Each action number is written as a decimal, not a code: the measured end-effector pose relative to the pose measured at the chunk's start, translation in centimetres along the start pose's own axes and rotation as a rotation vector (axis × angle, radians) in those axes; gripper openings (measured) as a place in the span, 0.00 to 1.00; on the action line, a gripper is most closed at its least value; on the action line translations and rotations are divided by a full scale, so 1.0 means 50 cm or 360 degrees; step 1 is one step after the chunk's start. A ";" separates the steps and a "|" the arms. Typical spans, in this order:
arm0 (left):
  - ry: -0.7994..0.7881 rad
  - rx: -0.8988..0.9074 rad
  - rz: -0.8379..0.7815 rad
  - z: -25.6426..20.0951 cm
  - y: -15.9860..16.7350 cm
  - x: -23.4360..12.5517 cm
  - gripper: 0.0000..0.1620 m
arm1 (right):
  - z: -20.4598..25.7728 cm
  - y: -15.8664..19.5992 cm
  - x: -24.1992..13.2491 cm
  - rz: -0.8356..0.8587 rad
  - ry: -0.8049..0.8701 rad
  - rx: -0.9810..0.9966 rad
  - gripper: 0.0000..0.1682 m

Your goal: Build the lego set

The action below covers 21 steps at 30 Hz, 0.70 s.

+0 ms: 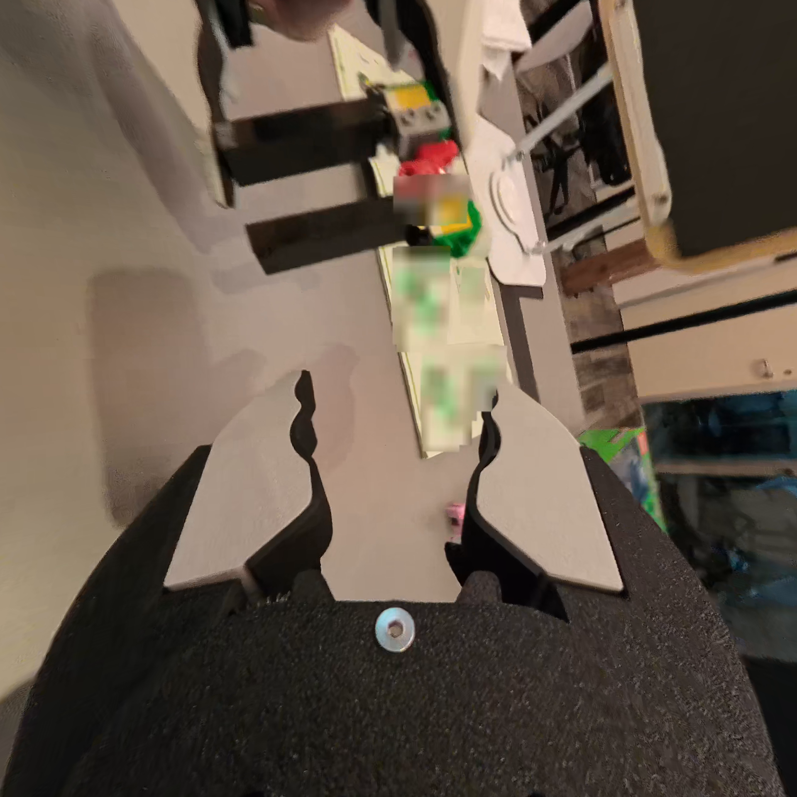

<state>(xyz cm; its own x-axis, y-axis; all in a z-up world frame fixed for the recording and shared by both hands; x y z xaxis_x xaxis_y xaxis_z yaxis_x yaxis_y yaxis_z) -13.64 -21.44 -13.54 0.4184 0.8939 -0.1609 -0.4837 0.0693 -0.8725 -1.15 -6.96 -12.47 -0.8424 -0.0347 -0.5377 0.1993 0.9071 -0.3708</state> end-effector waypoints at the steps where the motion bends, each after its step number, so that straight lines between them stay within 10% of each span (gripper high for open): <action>1: -0.0002 -0.0035 0.0006 0.002 0.015 0.002 0.48 | 0.001 0.017 0.014 -0.0014 0.0019 0.0098 0.44; 8: -0.0041 -0.0170 -0.0005 0.009 0.084 -0.001 0.48 | 0.014 0.109 0.071 -0.0519 0.0335 0.0835 0.42; 21: 0.0031 -0.0281 0.0029 0.002 0.131 0.003 0.48 | 0.016 0.162 0.070 -0.0721 0.0503 0.0983 0.36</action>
Point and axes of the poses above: each gripper's, where its closed fingertips meet, x out along the fingers, y out of its underside, z = x × y across the jaws, the point moved 9 cm from there along -x, back along the fingers, and after that the axes turned 12 degrees about -x, right-handed, at the moved point
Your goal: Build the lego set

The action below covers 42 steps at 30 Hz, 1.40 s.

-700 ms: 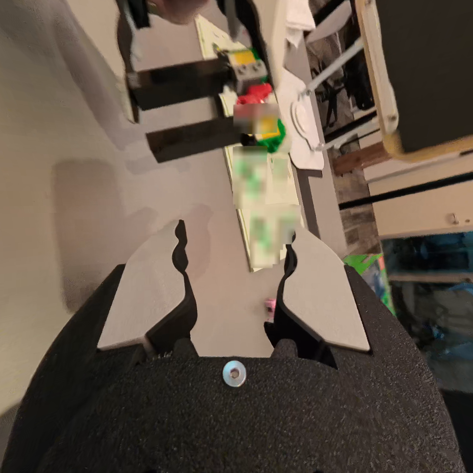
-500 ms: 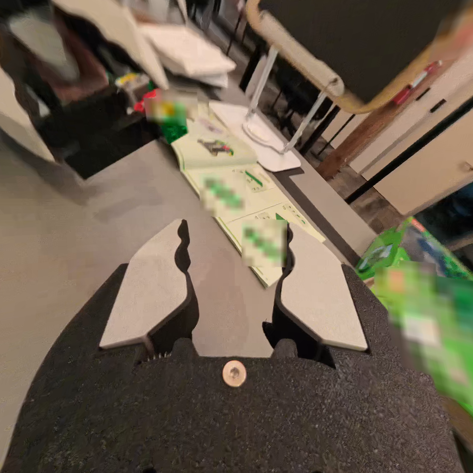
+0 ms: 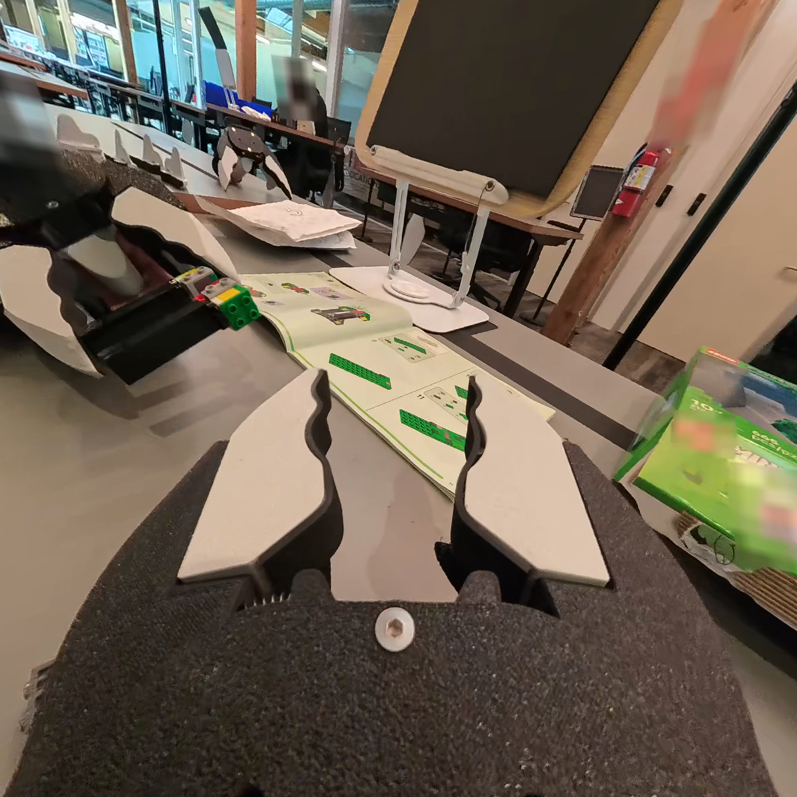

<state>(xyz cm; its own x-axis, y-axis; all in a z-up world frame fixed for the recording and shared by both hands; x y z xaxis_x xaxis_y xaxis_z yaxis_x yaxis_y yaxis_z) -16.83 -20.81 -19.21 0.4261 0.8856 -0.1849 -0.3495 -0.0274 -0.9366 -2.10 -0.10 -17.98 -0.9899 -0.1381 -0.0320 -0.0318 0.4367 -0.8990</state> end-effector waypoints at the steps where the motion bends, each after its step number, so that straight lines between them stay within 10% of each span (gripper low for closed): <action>1: 0.0004 -0.0009 -0.0007 0.000 0.000 0.000 0.48 | -0.002 0.000 -0.001 -0.0006 0.0002 0.0012 0.35; 42: 0.0064 -0.0108 -0.0050 0.003 0.000 0.000 0.48 | -0.006 0.006 0.000 -0.0005 -0.0049 0.0075 0.31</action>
Point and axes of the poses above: each gripper's, where its closed fingertips meet, x out along the fingers, y out of its underside, z = x × y across the jaws, the point moved 9 cm from there along -x, back along the fingers, and after that the axes turned 12 degrees about -x, right-handed, at the moved point
